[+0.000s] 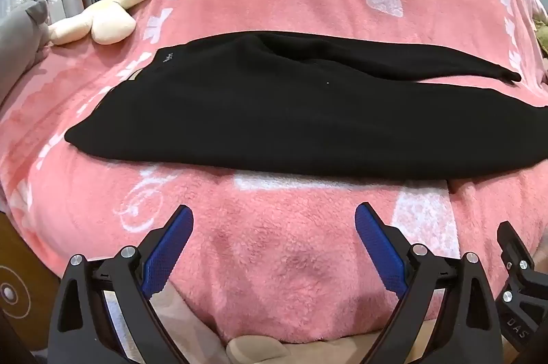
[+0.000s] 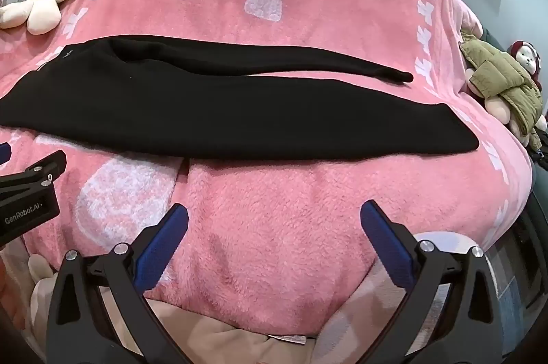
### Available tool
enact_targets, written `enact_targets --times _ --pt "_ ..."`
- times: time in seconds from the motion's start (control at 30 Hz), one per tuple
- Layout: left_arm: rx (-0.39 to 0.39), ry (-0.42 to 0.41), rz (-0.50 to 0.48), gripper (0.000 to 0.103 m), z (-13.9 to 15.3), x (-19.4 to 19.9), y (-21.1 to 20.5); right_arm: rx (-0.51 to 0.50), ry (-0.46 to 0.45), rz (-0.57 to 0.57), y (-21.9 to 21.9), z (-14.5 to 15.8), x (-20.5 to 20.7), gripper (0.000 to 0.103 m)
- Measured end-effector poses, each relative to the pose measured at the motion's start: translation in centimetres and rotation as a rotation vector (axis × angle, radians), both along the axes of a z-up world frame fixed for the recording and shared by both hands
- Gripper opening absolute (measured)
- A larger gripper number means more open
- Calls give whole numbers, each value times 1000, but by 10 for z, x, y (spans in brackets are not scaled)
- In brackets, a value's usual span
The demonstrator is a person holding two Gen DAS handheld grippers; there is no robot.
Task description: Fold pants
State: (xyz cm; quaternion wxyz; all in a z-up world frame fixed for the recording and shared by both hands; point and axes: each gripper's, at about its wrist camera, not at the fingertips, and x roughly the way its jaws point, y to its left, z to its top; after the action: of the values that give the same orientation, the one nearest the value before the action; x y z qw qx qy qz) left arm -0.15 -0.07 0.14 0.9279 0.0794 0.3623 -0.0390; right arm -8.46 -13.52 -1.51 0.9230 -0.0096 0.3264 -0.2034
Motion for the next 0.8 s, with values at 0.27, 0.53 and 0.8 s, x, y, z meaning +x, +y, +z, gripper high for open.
enact_targets --times 0.27,0.53,0.8 --pt "8 -12 -16 93 -4 -2 -3 1 -6 -6 -1 -1 -1 98" --pt "16 -10 -15 93 -5 -2 -9 14 -4 -4 -3 -3 0 98" --pt "23 -13 -25 93 -6 -3 -12 13 -6 -7 -3 -3 0 98"
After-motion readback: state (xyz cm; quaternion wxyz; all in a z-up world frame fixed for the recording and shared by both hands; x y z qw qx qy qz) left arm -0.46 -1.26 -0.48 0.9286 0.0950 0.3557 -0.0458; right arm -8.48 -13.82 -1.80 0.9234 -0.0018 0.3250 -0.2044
